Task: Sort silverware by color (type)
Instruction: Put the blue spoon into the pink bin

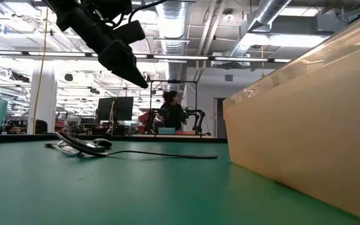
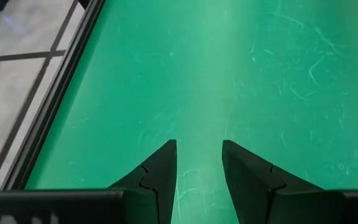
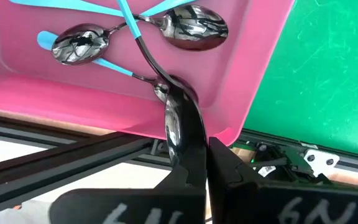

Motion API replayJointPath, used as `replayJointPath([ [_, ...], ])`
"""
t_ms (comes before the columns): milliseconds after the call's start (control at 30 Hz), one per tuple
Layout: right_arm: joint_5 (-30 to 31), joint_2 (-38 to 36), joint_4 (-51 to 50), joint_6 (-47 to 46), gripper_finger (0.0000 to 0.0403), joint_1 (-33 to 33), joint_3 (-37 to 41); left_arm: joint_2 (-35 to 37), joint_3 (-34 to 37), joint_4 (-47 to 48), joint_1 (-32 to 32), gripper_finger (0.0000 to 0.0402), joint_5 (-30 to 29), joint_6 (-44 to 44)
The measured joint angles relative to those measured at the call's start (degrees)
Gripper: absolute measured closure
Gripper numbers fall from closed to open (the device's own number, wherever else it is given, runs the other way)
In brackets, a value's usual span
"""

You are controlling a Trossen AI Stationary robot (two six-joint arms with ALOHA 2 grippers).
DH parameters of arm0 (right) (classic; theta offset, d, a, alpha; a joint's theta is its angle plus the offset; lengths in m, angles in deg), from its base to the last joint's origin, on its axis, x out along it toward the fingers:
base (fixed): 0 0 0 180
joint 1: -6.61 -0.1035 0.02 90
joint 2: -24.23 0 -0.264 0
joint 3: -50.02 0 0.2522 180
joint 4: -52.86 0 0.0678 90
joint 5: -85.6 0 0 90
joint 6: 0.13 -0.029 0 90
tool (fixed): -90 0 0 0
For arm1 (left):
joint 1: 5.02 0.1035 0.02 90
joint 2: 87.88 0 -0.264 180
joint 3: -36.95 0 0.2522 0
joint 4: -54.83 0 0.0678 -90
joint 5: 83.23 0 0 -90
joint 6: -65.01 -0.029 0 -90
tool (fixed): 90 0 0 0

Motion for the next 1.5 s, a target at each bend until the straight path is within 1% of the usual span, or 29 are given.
replayJointPath([
  [200,-0.30,0.00,-0.01,3.17,0.0396,0.00,0.00,0.00,0.00,-0.54,0.00,0.0287,0.00,-0.02],
  [433,-3.35,0.00,-2.10,8.08,0.0396,0.00,0.00,0.00,0.00,-0.50,0.00,0.0287,0.00,0.00],
  [700,-2.97,0.18,-2.38,12.96,0.0396,0.00,0.00,0.00,0.00,-0.48,0.00,0.0287,-0.02,0.07],
  [1000,-2.86,5.86,-2.38,20.73,0.0396,1.60,-0.02,0.00,0.00,-0.46,0.01,0.0287,-0.11,0.02],
  [1167,-2.50,8.29,-2.47,20.82,0.0396,3.00,0.00,0.00,0.00,-0.46,0.00,0.0287,-0.15,-0.02],
  [1267,-0.78,8.42,-2.49,20.83,0.0396,3.56,0.00,-0.01,0.00,-0.46,0.00,0.0287,-0.14,0.01],
  [1500,0.24,8.41,-2.60,20.81,0.0396,4.52,0.00,-0.01,0.00,-0.41,0.01,0.0287,-0.15,0.39],
])
